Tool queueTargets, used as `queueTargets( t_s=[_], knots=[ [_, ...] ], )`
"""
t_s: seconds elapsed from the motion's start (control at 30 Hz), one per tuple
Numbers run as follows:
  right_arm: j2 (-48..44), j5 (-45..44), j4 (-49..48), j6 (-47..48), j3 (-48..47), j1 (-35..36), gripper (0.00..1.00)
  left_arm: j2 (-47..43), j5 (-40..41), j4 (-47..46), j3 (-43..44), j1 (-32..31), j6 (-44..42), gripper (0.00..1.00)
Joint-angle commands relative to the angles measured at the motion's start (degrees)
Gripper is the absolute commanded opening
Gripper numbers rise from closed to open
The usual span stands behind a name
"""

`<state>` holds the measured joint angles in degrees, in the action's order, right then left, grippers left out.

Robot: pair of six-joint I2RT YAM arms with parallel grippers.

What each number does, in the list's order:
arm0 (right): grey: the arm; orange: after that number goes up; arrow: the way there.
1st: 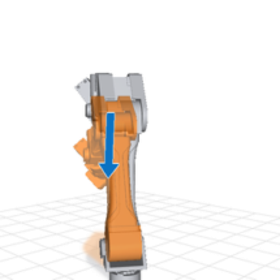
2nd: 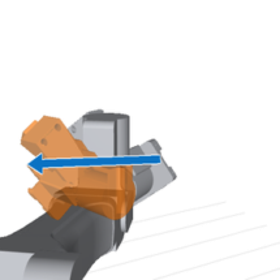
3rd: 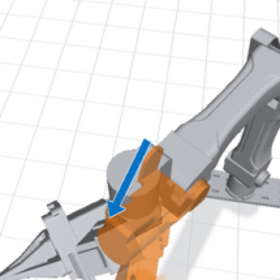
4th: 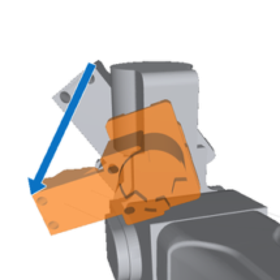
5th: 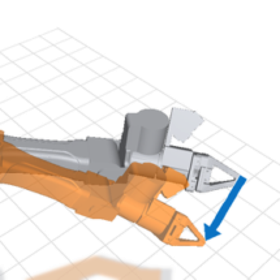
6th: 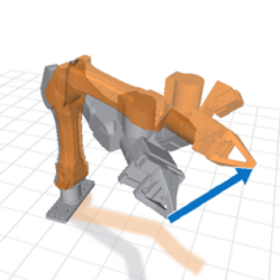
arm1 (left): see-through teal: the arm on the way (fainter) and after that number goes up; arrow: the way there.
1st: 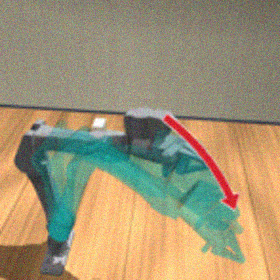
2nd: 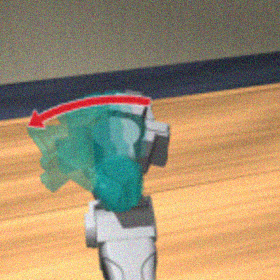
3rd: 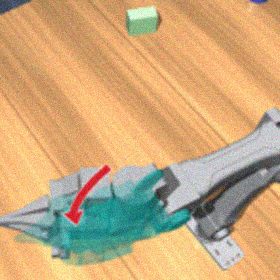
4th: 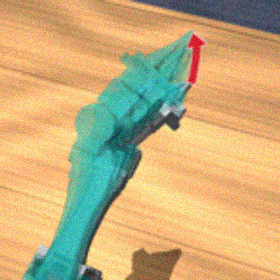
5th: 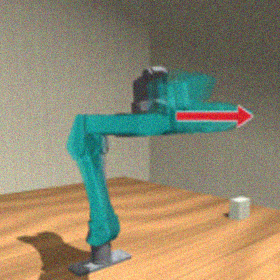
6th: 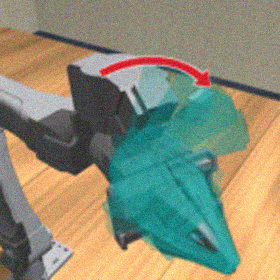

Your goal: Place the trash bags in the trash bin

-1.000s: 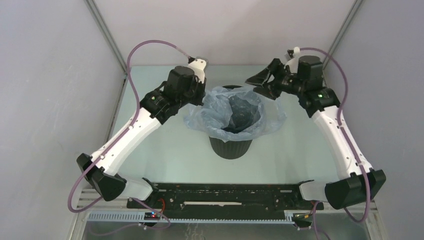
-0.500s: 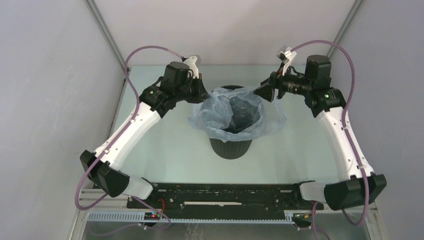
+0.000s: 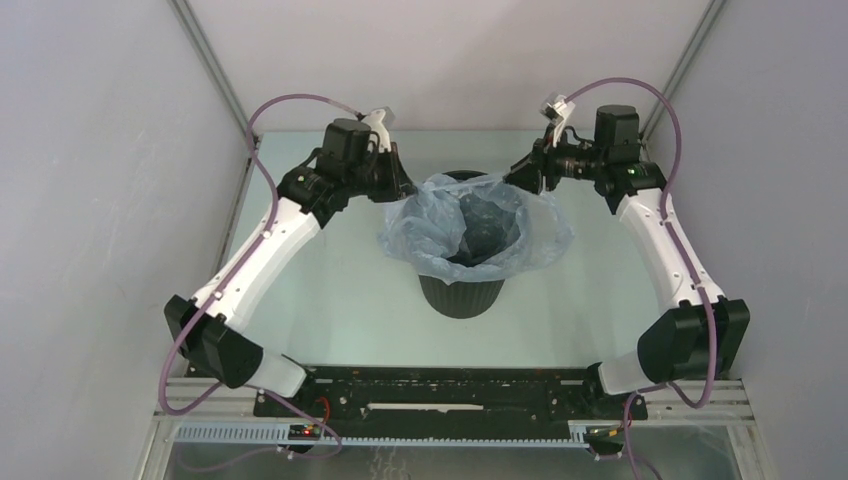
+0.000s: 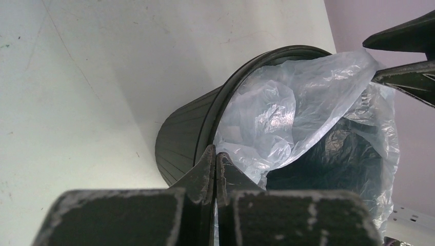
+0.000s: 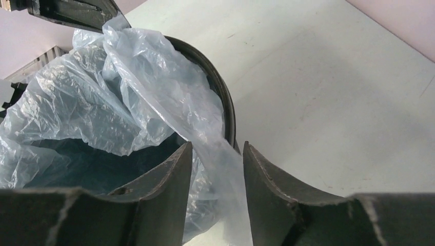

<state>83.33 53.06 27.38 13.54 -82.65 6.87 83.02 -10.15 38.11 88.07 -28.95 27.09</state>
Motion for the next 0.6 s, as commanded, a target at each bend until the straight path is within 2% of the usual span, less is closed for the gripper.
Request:
queueTargets(
  t_s=[0.0, 0.23, 0.37, 0.57],
  knots=[
    [1.73, 0.34, -6.05, -4.48, -1.3, -0.02, 0.46, 1.05, -3.46, -1.52, 0.4, 1.36, 1.61, 0.0],
    [5.68, -0.94, -4.74, -9.42, -5.01, 0.15, 0.22, 2.02, -5.1, -2.25, 1.04, 2.21, 1.97, 0.0],
    [6.56, -4.71, -3.91, -12.98, -6.12, -0.18, 0.0, 2.3, -5.2, -2.41, 0.52, 3.09, 2.82, 0.0],
    [8.55, -7.51, 0.14, -19.9, -7.88, -0.3, 0.0, 3.29, -9.37, -4.97, -1.18, 6.52, 7.36, 0.0]
  ],
)
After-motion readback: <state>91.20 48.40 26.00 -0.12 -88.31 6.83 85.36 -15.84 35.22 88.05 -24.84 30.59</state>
